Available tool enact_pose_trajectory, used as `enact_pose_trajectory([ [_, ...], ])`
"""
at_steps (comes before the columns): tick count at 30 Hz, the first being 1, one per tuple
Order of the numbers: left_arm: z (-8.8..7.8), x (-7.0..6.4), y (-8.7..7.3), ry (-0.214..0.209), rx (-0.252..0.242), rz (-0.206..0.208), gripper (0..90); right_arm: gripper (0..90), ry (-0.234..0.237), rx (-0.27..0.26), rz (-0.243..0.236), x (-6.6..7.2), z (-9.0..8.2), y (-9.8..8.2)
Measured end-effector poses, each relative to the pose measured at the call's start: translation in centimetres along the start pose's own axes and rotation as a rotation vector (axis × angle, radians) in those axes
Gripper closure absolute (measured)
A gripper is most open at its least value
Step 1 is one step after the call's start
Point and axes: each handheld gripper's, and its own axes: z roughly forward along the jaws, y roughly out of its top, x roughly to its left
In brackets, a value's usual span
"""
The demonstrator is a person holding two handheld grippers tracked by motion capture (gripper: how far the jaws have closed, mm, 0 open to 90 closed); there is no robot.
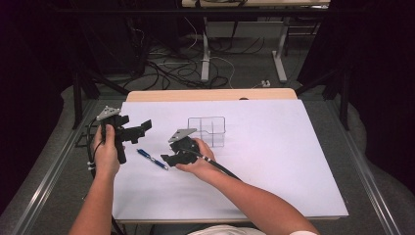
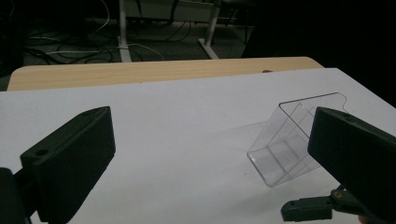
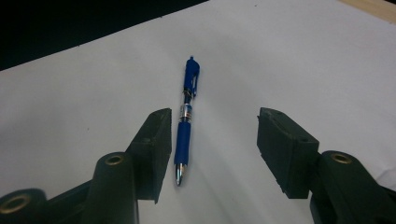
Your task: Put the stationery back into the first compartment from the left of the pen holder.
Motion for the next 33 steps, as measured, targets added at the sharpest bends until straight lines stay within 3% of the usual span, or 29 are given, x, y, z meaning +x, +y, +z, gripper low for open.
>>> enact_pose_trajectory([
  [4, 0.1, 0.0, 0.0, -0.004, 0.005, -0.002, 0.5, 48.6, 0.011, -0.021, 0.008, 0.1, 1.2, -0.3],
  [16, 0.3, 0.0, -0.1, -0.004, 0.009, -0.001, 0.5, 58.3, 0.037, 0.016, 0.010, 0.9, 4.2, -1.5],
  [26, 0.4, 0.0, -0.3, -0.003, 0.019, -0.002, 0.5, 65.4, 0.016, 0.039, 0.035, 1.6, 5.2, -2.2],
  [33, 0.4, 0.1, -0.3, 0.001, 0.021, -0.006, 0.5, 74.2, 0.006, 0.057, 0.016, 1.8, 5.5, -2.2],
])
